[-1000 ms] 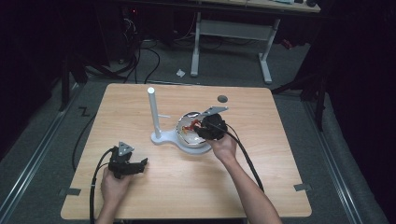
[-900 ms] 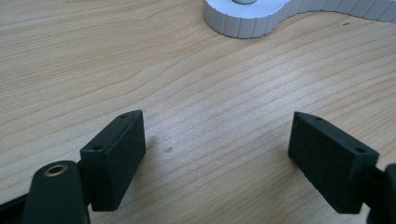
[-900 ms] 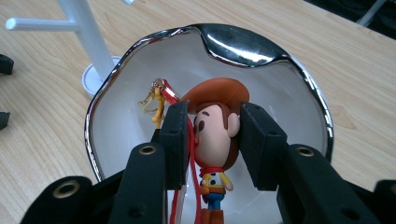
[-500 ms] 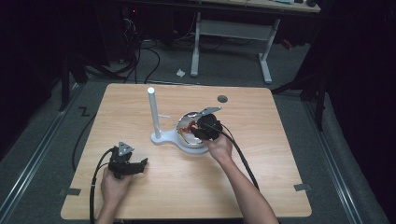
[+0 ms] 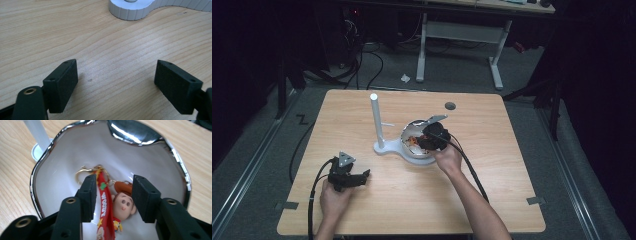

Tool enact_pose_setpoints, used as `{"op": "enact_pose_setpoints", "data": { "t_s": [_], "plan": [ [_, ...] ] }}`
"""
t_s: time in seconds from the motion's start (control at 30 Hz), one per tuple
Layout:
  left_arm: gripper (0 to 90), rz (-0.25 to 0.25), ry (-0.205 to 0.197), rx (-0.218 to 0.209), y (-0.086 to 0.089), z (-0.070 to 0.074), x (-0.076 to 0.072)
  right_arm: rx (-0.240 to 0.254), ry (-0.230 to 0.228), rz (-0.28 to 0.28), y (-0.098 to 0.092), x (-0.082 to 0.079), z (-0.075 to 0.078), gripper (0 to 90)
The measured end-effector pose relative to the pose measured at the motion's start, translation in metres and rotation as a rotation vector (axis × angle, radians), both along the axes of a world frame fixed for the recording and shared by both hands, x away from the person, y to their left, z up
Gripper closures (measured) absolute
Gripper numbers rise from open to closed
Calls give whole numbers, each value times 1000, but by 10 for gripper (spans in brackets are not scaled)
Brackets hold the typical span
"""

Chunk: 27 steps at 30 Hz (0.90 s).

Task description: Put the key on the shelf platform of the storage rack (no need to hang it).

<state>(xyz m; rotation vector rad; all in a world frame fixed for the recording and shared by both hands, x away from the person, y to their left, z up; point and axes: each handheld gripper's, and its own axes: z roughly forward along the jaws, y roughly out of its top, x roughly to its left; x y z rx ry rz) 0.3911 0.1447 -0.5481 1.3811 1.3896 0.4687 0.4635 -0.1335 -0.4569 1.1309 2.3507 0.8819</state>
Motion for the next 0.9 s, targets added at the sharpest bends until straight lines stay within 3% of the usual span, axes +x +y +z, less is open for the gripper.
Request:
{"op": "enact_pose_setpoints", "data": {
  "t_s": [0.37,0.53,0.9],
  "plan": [
    [194,1,0,0,0,0,0,86,-30,5,-11,-9,17,526],
    [194,1,0,0,0,0,0,87,-37,10,-17,-12,22,523],
    [195,1,0,0,0,0,0,158,-66,-33,-43,-24,34,502]
  ]
}}
